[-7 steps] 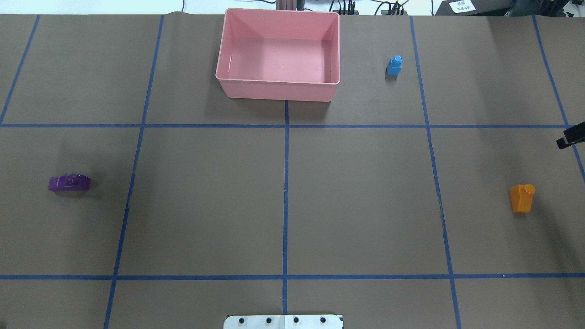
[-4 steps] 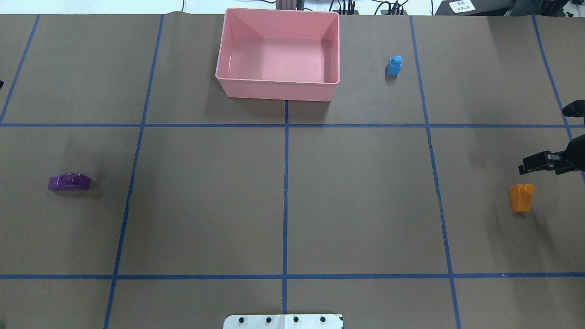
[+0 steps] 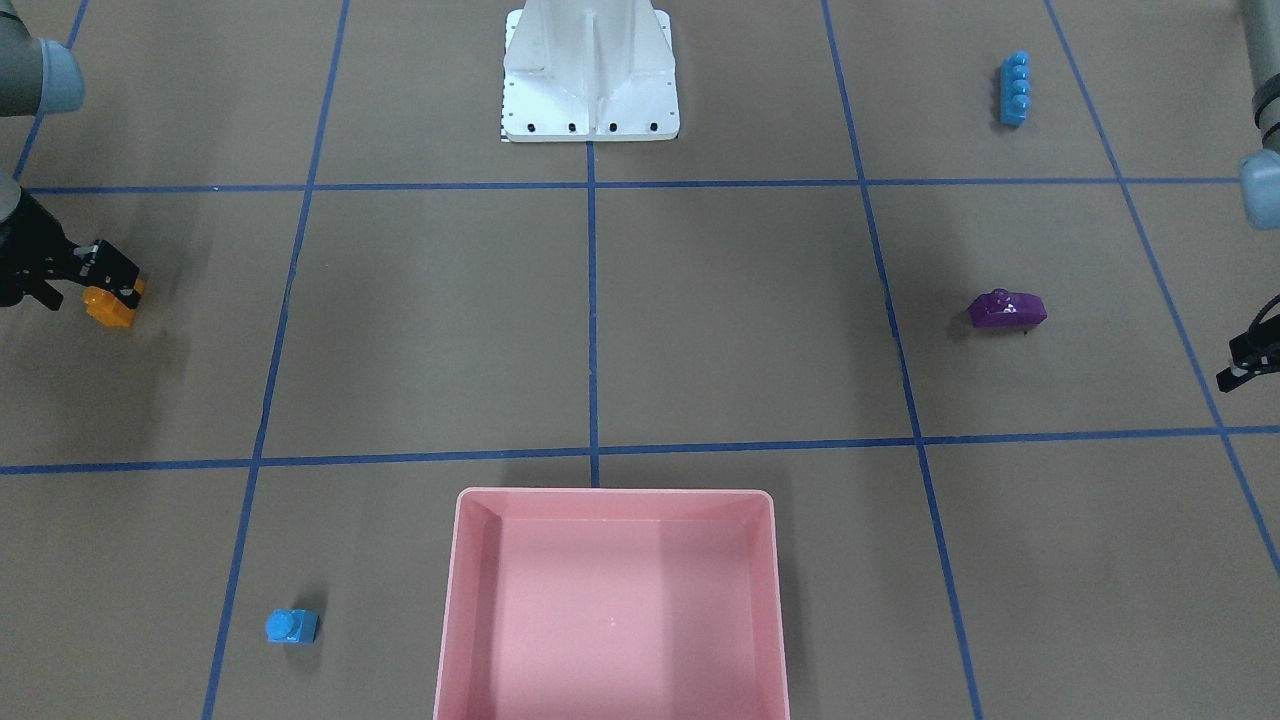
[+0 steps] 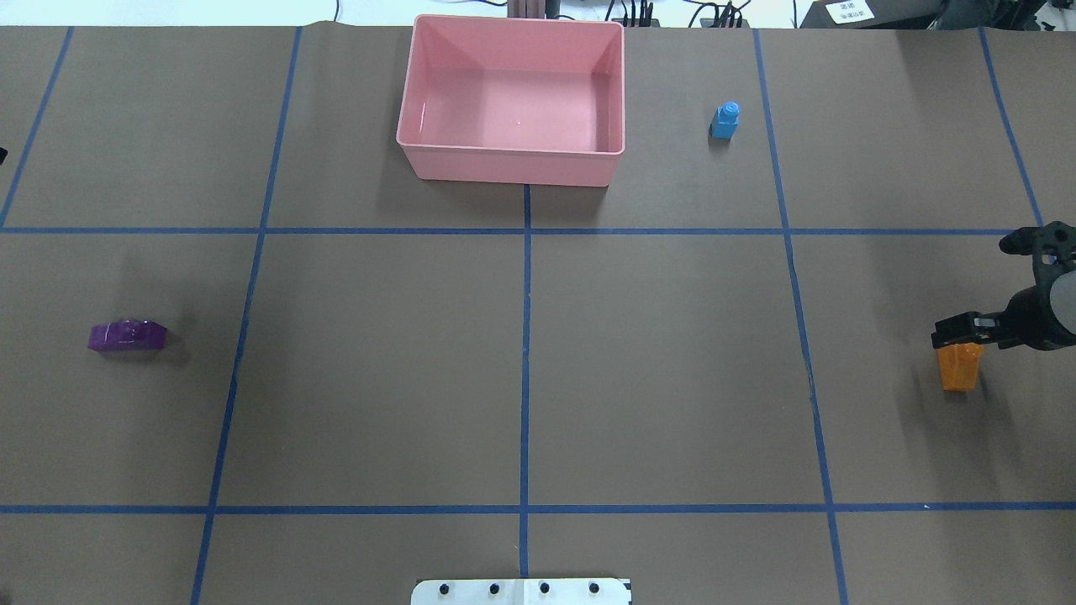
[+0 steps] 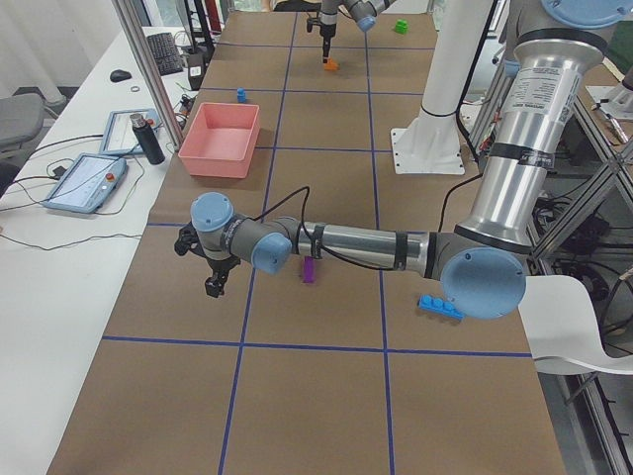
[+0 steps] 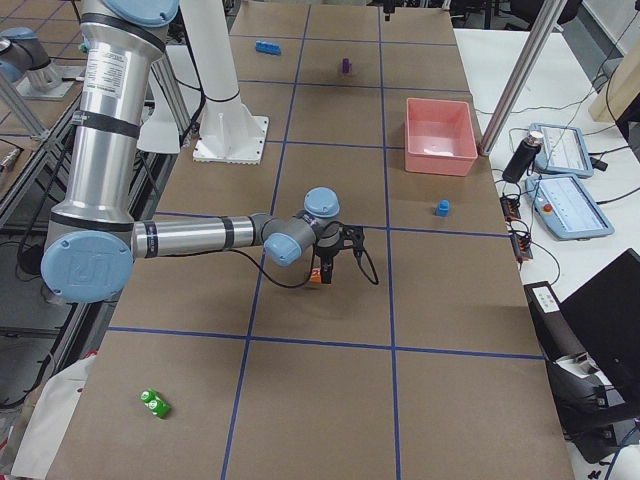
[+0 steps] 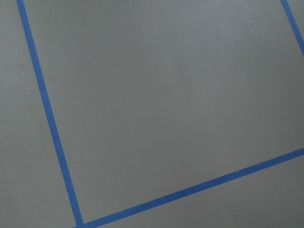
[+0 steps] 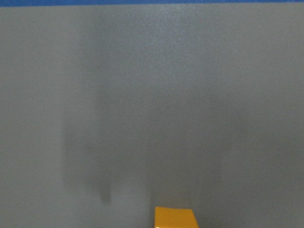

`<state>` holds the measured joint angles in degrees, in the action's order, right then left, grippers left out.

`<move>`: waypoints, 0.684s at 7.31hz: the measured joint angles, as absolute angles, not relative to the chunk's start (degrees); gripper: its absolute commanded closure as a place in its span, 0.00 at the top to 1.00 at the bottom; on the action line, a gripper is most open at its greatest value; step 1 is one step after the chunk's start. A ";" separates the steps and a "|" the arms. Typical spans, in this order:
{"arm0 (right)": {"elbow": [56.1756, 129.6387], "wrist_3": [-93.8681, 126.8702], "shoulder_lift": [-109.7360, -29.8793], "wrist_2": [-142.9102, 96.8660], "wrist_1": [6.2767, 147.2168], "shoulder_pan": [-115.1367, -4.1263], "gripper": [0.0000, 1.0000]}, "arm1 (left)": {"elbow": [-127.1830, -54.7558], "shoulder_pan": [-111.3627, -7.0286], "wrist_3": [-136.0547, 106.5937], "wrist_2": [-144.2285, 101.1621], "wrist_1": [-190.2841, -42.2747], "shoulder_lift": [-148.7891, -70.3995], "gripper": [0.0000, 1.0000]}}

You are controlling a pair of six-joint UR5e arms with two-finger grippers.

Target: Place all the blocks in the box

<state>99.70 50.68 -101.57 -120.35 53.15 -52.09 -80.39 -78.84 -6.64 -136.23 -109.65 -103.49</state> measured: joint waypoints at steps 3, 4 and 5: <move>98.30 51.07 -101.41 -120.39 51.72 -50.80 0.00 | -80.41 -78.78 -6.99 -136.23 -109.64 -103.50 1.00; 98.31 51.14 -101.20 -120.45 51.69 -50.72 0.00 | -80.37 -78.61 -7.28 -136.23 -109.64 -103.52 1.00; 98.40 51.20 -100.81 -120.63 51.68 -50.69 0.00 | -80.36 -78.31 -7.67 -136.23 -109.66 -103.53 1.00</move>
<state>98.40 51.20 -100.81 -120.63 51.68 -50.69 -80.36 -78.31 -7.67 -136.23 -109.66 -103.53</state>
